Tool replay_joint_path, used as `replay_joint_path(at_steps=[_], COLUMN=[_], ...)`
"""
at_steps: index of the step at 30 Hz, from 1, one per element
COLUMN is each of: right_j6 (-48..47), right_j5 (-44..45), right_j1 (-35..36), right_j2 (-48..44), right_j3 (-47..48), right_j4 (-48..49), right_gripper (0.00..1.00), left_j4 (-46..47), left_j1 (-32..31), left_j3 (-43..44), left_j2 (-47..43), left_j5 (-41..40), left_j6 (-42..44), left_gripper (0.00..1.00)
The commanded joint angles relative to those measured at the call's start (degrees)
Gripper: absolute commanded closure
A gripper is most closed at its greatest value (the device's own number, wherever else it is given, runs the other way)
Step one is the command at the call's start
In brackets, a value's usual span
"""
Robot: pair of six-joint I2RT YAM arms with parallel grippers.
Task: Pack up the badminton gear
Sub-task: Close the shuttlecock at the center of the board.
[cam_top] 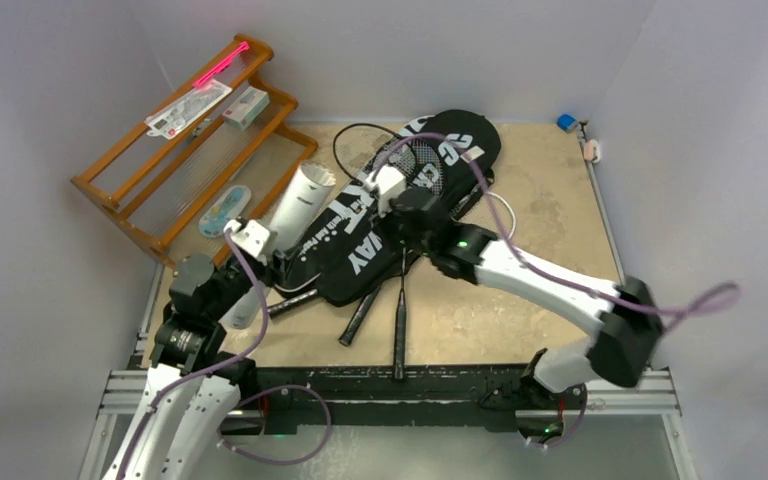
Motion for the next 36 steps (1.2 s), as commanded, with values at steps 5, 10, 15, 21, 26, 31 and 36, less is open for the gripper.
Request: replay_joint_path(at_steps=[5, 10, 15, 21, 26, 31, 36], right_j6=[4.0, 7.4, 7.4, 6.4, 6.3, 6.5, 6.9], right_j5=[-11.0, -16.0, -21.1, -21.6, -24.6, -27.7, -32.1], right_j1=[0.2, 0.2, 0.2, 0.2, 0.2, 0.2, 0.2], right_j2=[-24.8, -33.4, -33.3, -29.7, -29.4, -28.3, -26.6], right_j3=[-4.3, -5.7, -3.0, 0.8, 1.5, 3.1, 5.5], right_j4=[1.5, 6.0, 6.5, 7.0, 8.6, 6.7, 2.8], right_gripper=[1.0, 1.0, 1.0, 1.0, 1.0, 1.0, 1.0], left_j4=[4.3, 5.4, 6.3, 7.3, 7.2, 7.9, 8.6], left_j1=[0.4, 0.4, 0.4, 0.4, 0.3, 0.3, 0.3], left_j3=[2.3, 2.0, 1.6, 1.2, 1.0, 0.6, 0.3], left_j2=[5.6, 7.6, 7.9, 9.5, 10.4, 10.9, 11.3], left_j5=[17.9, 23.9, 27.6, 33.1, 33.8, 36.3, 39.9], left_j6=[2.4, 1.9, 2.1, 2.3, 2.4, 2.7, 3.1], left_gripper=[0.7, 0.7, 0.7, 0.7, 0.71, 0.72, 0.72])
